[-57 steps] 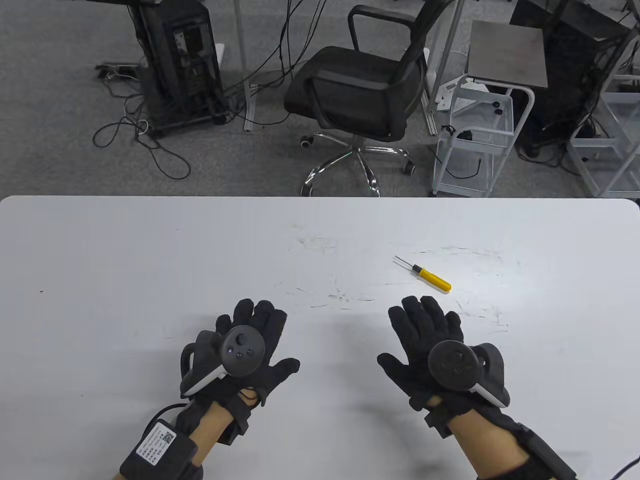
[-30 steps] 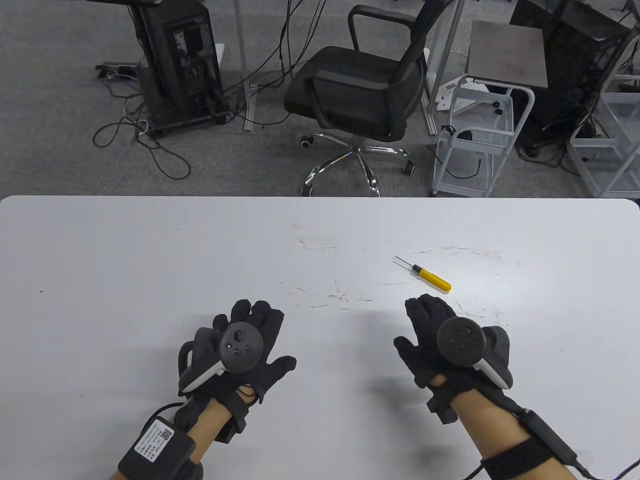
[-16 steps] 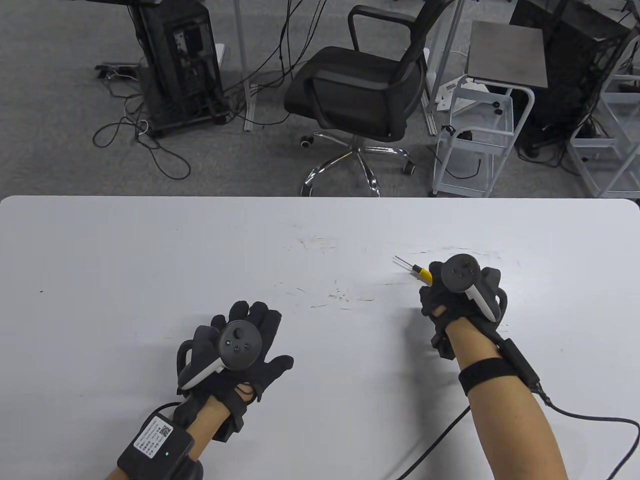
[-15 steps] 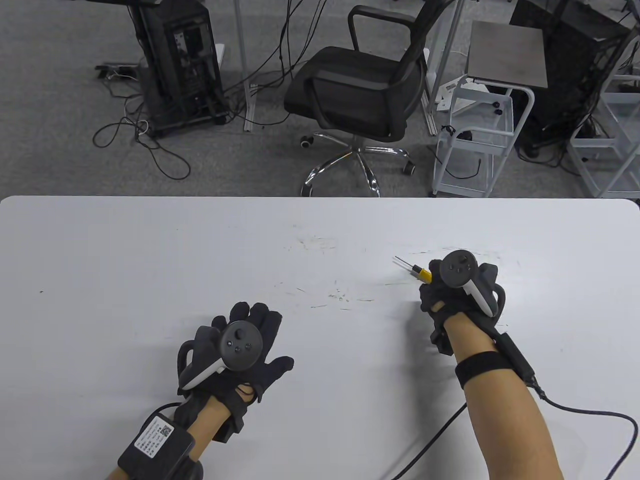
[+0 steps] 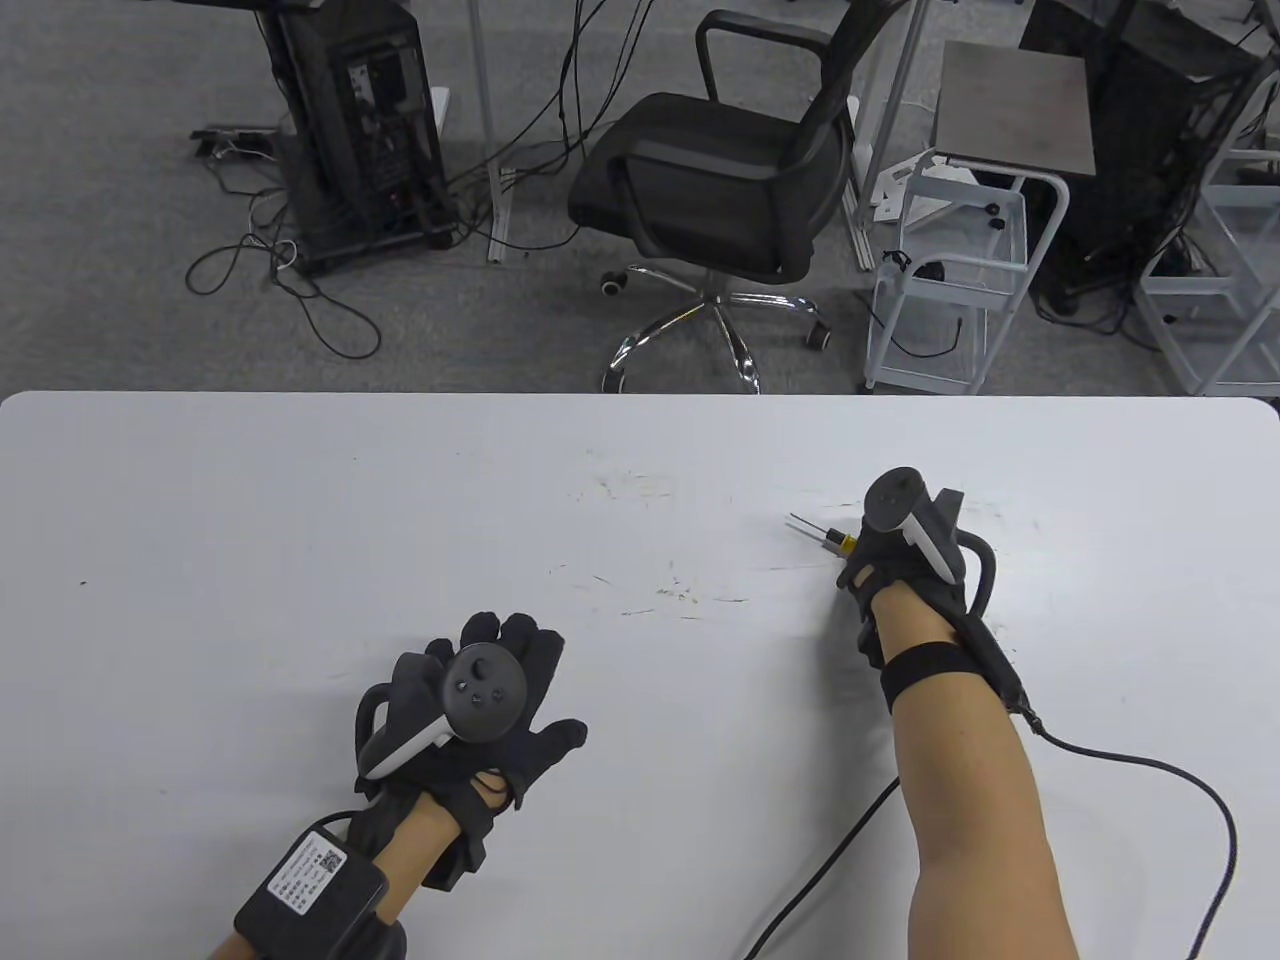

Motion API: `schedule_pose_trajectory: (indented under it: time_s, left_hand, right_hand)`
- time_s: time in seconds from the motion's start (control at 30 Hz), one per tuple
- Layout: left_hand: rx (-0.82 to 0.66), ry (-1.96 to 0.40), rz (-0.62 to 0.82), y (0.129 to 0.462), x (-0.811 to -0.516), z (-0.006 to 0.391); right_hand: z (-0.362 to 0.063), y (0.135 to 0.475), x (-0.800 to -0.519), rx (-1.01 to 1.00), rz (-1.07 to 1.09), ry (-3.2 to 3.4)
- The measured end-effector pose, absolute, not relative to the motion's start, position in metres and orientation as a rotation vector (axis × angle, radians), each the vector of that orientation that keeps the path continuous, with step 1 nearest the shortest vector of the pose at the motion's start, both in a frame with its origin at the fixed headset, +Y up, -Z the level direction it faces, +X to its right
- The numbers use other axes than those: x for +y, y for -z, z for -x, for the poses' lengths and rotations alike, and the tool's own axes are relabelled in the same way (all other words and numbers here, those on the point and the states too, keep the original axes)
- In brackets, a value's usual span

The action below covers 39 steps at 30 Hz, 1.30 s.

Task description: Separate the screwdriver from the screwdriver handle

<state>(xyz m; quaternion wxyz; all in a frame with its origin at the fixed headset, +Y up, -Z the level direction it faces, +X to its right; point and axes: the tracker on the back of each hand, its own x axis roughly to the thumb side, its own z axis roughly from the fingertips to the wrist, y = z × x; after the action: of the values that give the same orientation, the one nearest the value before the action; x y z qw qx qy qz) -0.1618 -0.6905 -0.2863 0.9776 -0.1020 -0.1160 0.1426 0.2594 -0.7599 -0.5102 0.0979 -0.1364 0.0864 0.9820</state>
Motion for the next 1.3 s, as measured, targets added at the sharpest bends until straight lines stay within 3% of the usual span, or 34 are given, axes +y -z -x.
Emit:
schedule_pose_trajectory:
  time_s: [0.27, 0.47, 0.67, 1.03, 1.3]
  left_hand:
    - [-0.227, -0.289, 0.204, 0.287, -0.690, 0.164]
    - [-0.213, -0.299, 0.199, 0.290, -0.690, 0.168]
    - [-0.213, -0.305, 0.197, 0.290, -0.690, 0.169]
    - [-0.281, -0.320, 0.124, 0.278, -0.680, 0.153]
    - [-0.350, -0.298, 0.037, 0.264, -0.674, 0.133]
  right_hand:
    - [-0.255, 0.512, -0.761, 0.185, 0.387, -2.990]
    - [-0.244, 0.495, -0.749, 0.122, 0.249, -2.975]
    - [-0.225, 0.447, -0.720, 0.150, 0.019, -2.920]
    - [-0.174, 0.325, -0.671, -0.021, -0.347, -2.897]
    - [-0.134, 0.274, -0.658, -0.009, -0.525, -2.888]
